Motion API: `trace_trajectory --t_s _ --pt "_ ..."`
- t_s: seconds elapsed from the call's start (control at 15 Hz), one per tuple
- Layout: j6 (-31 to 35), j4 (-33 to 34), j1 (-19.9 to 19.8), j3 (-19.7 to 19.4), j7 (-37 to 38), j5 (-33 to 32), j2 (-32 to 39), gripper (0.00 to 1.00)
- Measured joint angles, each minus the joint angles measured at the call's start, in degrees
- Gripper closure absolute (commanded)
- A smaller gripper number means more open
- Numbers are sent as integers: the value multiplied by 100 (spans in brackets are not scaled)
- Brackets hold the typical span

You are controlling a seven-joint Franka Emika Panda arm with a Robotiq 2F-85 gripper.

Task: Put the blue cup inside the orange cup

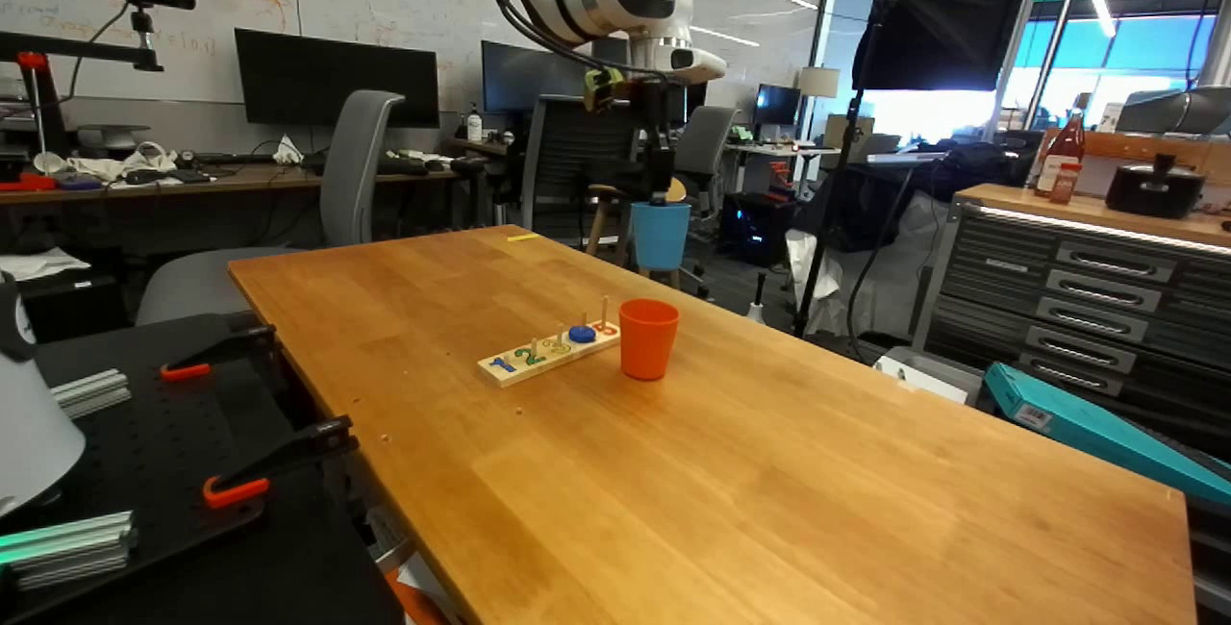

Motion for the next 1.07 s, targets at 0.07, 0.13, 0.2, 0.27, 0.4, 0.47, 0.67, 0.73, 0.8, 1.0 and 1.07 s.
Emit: trace_trajectory --t_s 0.07,0.13,0.2,0.27,0.4,0.47,0.67,0.73,0.8,1.0,1.07 --pt "-89 -1 -34 -10 -1 -25 -3 99" --pt "-185 -3 -66 -18 -2 -36 -5 99" --pt "-268 -6 -94 -23 -3 -39 -8 99" --pt "-336 -14 -121 -27 -4 -43 -11 99" --pt "-442 -39 -168 -31 -7 -62 -14 99" --pt "-469 -58 -187 -32 -7 -77 -14 99" --pt "-474 -134 -239 -33 -7 -141 -13 99" --pt "-471 -161 -254 -33 -7 -146 -13 99" --pt "-463 -189 -266 -33 -7 -146 -13 99" --pt "-462 -257 -275 -33 -10 -146 -11 99" --pt "-461 -282 -275 -32 -10 -146 -11 99"
